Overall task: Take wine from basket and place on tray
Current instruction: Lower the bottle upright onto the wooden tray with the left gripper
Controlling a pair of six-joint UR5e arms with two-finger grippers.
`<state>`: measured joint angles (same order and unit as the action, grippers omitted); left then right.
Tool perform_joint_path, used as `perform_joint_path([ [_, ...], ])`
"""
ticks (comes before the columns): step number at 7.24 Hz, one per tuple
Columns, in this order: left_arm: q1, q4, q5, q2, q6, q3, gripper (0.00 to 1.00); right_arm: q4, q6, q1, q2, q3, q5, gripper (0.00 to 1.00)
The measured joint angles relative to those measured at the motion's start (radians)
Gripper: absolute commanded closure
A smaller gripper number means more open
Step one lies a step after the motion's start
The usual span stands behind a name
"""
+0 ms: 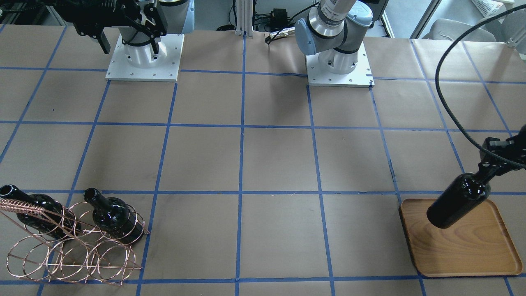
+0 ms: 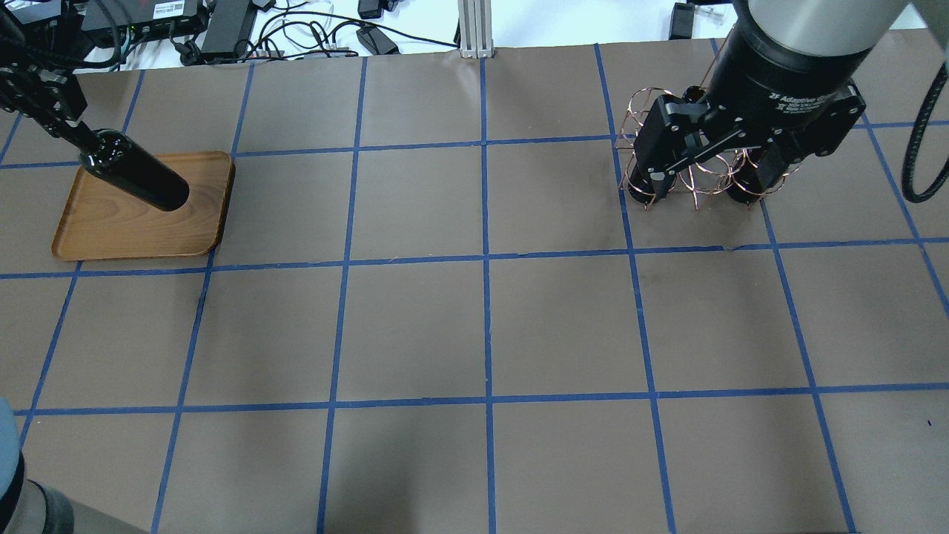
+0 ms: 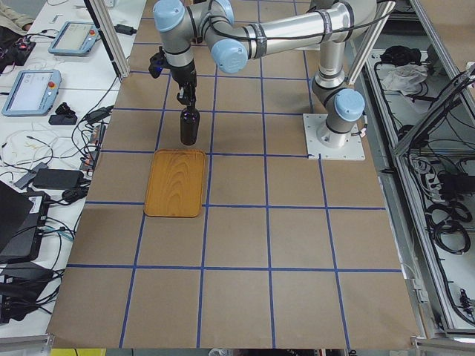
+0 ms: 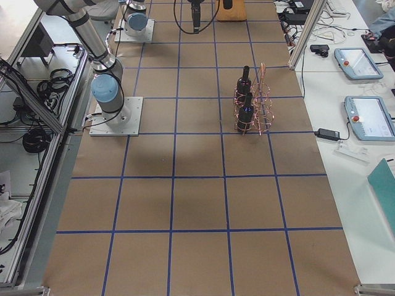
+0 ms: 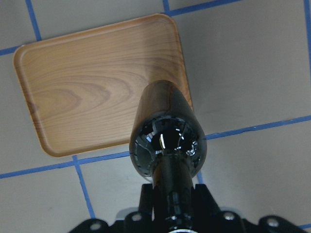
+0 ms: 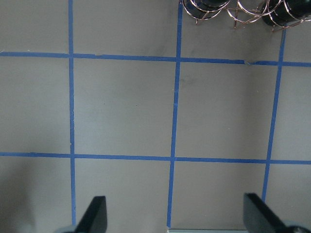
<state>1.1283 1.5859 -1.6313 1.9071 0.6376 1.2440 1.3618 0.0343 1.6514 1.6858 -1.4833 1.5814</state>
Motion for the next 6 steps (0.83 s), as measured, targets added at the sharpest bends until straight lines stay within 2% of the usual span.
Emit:
perform_joint_path([
  [2,-0.055,-0.048,-0.015,0.049,0.057,-0.013,1.00,-0.001,0.001,0.001,0.000,-0.001,-0.002,0.00],
  [5,-0.071,-0.109,-0.028,0.113,0.071,-0.034,1.00,-0.001,0.001,0.001,0.000,-0.002,-0.003,0.00],
  [6,-0.071,-0.117,-0.027,0.127,0.072,-0.037,0.96,-0.001,0.002,0.001,0.000,-0.002,-0.003,0.00],
])
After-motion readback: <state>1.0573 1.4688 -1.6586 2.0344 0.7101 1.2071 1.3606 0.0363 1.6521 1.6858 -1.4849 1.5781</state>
